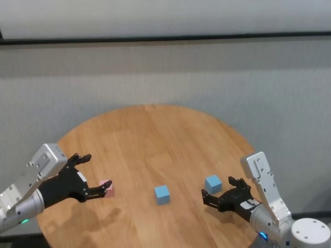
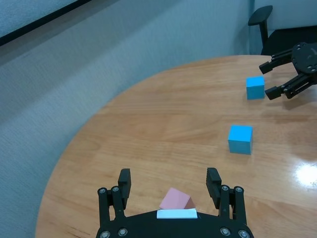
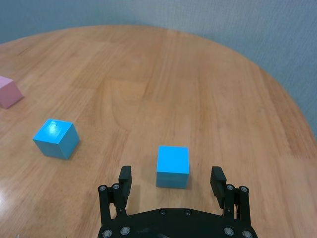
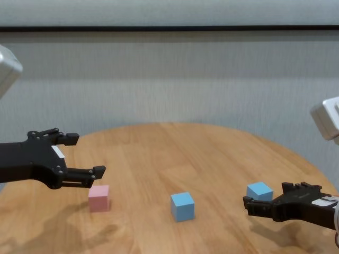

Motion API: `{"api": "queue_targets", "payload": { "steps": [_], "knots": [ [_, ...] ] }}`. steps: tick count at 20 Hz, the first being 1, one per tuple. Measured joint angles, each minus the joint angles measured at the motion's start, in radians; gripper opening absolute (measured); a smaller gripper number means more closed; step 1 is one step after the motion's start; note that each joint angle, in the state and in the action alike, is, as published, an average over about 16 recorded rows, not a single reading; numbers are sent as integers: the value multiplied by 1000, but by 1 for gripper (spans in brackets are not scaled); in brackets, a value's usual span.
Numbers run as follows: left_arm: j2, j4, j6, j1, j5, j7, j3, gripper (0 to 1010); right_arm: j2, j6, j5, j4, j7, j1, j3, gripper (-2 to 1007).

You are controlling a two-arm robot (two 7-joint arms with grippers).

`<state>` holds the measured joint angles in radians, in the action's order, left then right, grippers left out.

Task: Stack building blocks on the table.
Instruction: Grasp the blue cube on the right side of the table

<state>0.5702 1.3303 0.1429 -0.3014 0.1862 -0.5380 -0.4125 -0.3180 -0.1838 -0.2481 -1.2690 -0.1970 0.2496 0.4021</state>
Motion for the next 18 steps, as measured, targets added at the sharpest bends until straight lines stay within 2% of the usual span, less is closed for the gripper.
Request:
{"api": "queue_targets", "payload": {
  "steps": [18],
  "knots": [
    [0, 0, 0, 0, 0, 0, 0, 1000, 34, 12, 51, 36, -16, 12, -14, 1005]
  ]
}}
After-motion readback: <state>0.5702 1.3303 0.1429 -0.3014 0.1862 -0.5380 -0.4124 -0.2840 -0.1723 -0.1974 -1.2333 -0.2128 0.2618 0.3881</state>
